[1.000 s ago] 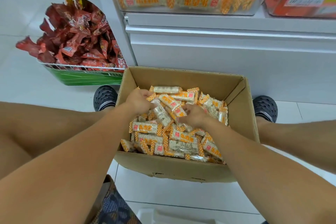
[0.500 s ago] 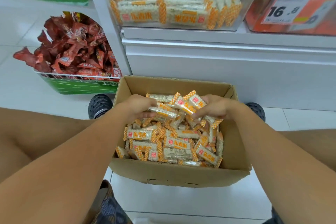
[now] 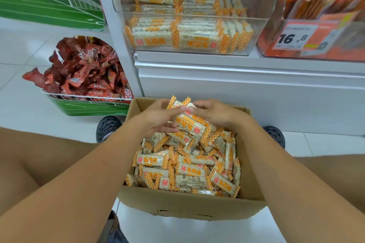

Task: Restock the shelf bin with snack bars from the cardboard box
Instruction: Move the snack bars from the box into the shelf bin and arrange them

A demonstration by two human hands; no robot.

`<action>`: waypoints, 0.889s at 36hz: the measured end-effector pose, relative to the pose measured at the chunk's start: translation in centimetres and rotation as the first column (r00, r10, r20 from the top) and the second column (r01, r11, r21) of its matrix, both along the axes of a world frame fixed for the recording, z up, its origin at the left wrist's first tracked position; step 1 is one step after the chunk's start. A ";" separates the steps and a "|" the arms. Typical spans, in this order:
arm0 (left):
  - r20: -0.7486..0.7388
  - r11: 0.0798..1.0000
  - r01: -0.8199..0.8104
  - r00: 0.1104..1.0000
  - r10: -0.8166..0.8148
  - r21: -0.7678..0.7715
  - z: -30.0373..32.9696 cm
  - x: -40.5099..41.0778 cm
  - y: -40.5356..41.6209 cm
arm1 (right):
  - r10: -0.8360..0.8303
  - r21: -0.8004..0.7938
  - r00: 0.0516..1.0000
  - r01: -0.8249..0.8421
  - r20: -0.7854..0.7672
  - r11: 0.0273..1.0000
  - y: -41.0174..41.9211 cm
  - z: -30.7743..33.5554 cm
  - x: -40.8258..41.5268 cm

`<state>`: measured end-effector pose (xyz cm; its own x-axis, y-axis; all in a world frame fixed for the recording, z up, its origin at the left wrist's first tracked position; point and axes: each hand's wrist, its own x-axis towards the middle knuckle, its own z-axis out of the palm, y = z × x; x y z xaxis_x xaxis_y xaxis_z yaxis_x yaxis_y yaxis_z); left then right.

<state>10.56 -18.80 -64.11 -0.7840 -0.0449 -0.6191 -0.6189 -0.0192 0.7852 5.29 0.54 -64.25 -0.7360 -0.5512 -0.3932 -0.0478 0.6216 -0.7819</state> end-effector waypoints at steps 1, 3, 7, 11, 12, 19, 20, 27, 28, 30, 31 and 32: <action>-0.016 1.000 -0.017 1.000 0.017 -0.016 0.0 -0.1 0.1 | 0.013 0.004 1.000 -0.013 0.011 1.000 -0.1 0.2 0.2; -0.047 0.998 -0.043 0.998 0.040 -0.048 0.0 -0.3 0.4 | 0.007 0.003 0.999 -0.007 0.041 1.000 -0.6 0.6 0.5; -0.083 0.992 -0.101 0.992 0.095 -0.076 -0.2 -0.7 0.5 | 0.092 0.022 0.994 -0.093 0.053 0.995 -2.0 0.8 0.9; -0.098 0.987 -0.128 0.988 0.119 -0.096 0.1 -1.0 0.9 | 0.175 0.186 0.984 -0.174 0.012 0.967 -2.4 0.3 0.7; -0.088 0.988 -0.130 0.989 0.122 -0.089 0.2 -1.1 0.9 | 0.203 0.228 0.979 -0.193 -0.019 0.954 -2.3 0.0 0.5; -0.075 0.982 -0.151 0.987 0.144 -0.112 0.3 -1.2 1.3 | 0.189 0.176 0.972 -0.163 -0.143 0.971 -2.5 -0.2 0.6; -0.067 0.982 -0.158 0.986 0.152 -0.107 0.3 -1.1 1.3 | 0.179 0.158 0.971 -0.154 -0.159 0.975 -2.5 -0.2 0.6; -0.083 0.932 -0.360 0.928 0.363 0.055 0.6 -1.5 1.1 | -0.212 -0.155 0.959 0.184 -0.188 0.971 -1.8 0.3 0.3; -0.070 0.921 -0.374 0.921 0.382 0.107 0.7 -1.6 1.2 | -0.296 -0.247 0.945 0.257 -0.137 0.934 -1.6 0.3 0.3; -0.042 0.911 -0.374 0.921 0.386 0.175 0.9 -1.8 1.4 | -0.394 -0.400 0.919 0.362 0.001 0.842 -1.6 0.2 0.5; -0.032 0.909 -0.370 0.924 0.382 0.190 0.9 -1.8 1.6 | -0.409 -0.440 0.911 0.387 0.049 0.810 -1.7 0.1 0.7; -0.027 0.910 -0.365 0.926 0.377 0.195 1.0 -1.7 1.7 | -0.407 -0.460 0.910 0.396 0.079 0.795 -1.9 -0.1 0.8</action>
<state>8.84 -17.12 -63.10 -0.7706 -0.2305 -0.5942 -0.4886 -0.3849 0.7830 6.13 -1.32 -64.31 -0.9367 -0.3151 -0.1526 0.1055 0.1615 -0.9812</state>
